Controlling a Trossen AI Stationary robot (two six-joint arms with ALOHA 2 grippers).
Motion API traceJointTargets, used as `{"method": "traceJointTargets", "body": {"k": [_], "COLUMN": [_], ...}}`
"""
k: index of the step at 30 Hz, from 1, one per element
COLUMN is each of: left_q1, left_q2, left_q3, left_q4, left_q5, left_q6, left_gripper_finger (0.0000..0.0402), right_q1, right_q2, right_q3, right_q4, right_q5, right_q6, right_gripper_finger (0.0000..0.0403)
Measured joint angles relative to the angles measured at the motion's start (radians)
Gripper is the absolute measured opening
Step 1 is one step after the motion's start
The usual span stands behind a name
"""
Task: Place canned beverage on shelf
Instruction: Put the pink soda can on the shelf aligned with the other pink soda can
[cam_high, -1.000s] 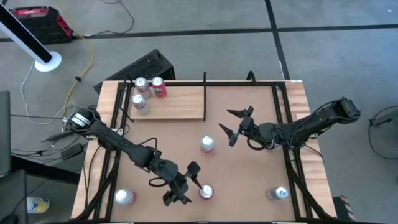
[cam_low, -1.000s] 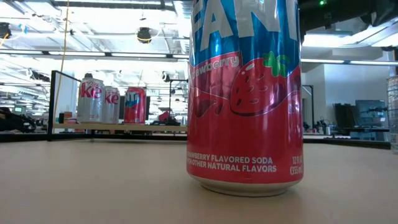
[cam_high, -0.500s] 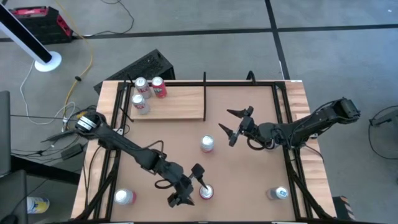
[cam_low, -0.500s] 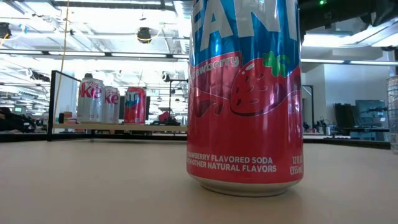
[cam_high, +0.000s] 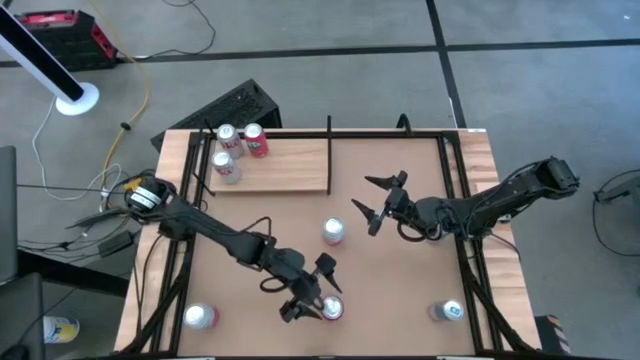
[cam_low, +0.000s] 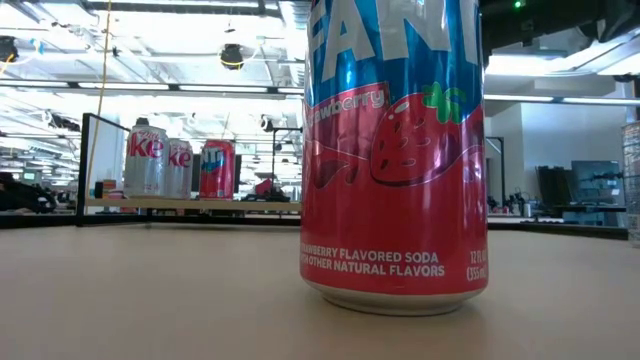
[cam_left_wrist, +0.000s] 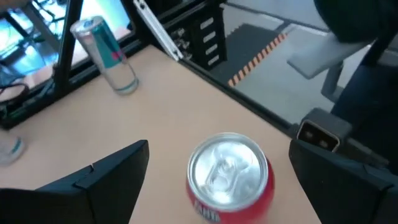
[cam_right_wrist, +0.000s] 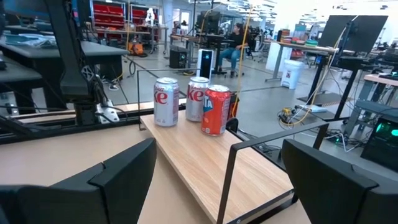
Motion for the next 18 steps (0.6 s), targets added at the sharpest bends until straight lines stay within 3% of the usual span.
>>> {"method": "traceJointTargets", "body": {"k": [8, 18], "left_q1": [0.035, 0.055], "left_q2": [0.092, 0.099], "left_q3": [0.000, 0.000], "left_q4": [0.076, 0.071], "left_q5": [0.134, 0.149], "left_q6": [-0.118, -0.125], "left_gripper_finger": [0.0375, 0.0375], "right_q1": [0.005, 0.013], "right_q2": [0.000, 0.000], "right_q3": [0.000, 0.000], "right_q4": [0.008, 0.011], "right_q5": [0.000, -0.001], "right_q6": [0.000, -0.003], "right_gripper_finger": [0.0370, 0.0370]}}
